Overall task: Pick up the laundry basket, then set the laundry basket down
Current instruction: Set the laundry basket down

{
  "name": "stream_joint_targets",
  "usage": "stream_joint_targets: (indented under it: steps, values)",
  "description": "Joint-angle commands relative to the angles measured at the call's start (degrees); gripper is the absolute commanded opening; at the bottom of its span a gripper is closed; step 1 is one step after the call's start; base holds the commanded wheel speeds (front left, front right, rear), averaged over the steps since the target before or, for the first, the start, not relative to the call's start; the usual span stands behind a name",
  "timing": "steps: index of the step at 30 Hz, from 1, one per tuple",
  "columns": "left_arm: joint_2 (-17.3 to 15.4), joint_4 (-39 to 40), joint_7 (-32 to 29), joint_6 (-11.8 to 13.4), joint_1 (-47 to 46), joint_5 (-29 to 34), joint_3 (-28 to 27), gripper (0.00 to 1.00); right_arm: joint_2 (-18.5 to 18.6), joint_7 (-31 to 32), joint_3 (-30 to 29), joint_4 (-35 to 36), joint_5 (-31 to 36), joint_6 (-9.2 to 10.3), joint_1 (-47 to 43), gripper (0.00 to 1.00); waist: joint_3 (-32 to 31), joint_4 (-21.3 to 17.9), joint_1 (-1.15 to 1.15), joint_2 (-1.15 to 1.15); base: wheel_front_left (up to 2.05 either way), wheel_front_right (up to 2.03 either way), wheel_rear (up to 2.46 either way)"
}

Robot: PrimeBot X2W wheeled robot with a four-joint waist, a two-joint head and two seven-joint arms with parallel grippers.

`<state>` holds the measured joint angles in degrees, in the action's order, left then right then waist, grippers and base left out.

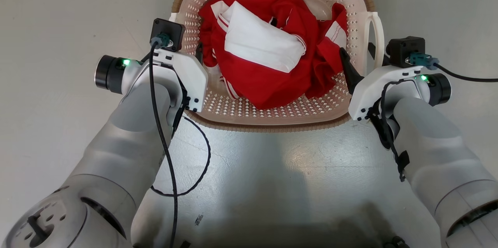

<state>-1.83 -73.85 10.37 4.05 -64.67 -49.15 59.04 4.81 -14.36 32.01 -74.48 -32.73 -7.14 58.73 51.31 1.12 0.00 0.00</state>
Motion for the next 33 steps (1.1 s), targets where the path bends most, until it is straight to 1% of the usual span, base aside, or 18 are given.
stream_joint_targets:
  steps: [1, 20, 33]
  values:
    - [-1.05, 0.34, 0.46, 0.74, -0.23, -0.53, -0.37, 1.00, -1.17, -0.53, 0.07, 0.53, 0.81, -0.35, -3.57, 1.00, -0.12, -0.01, 0.00, 0.00, 0.00, 0.00, 0.00]
    - [-1.05, 0.08, 1.13, 1.35, 0.13, -1.78, -0.01, 1.00, -1.12, -0.61, -6.69, 0.53, 6.22, -0.35, -3.80, 1.00, -0.69, -0.23, 0.00, 0.00, 0.00, 0.00, 0.00]
    - [-1.07, -0.04, 1.53, 1.43, 1.28, -2.40, 0.06, 1.00, -1.15, -0.63, -10.45, 0.85, 9.27, -0.35, -3.72, 1.00, -3.00, -0.14, 0.00, 0.00, 0.00, 0.00, 0.00]
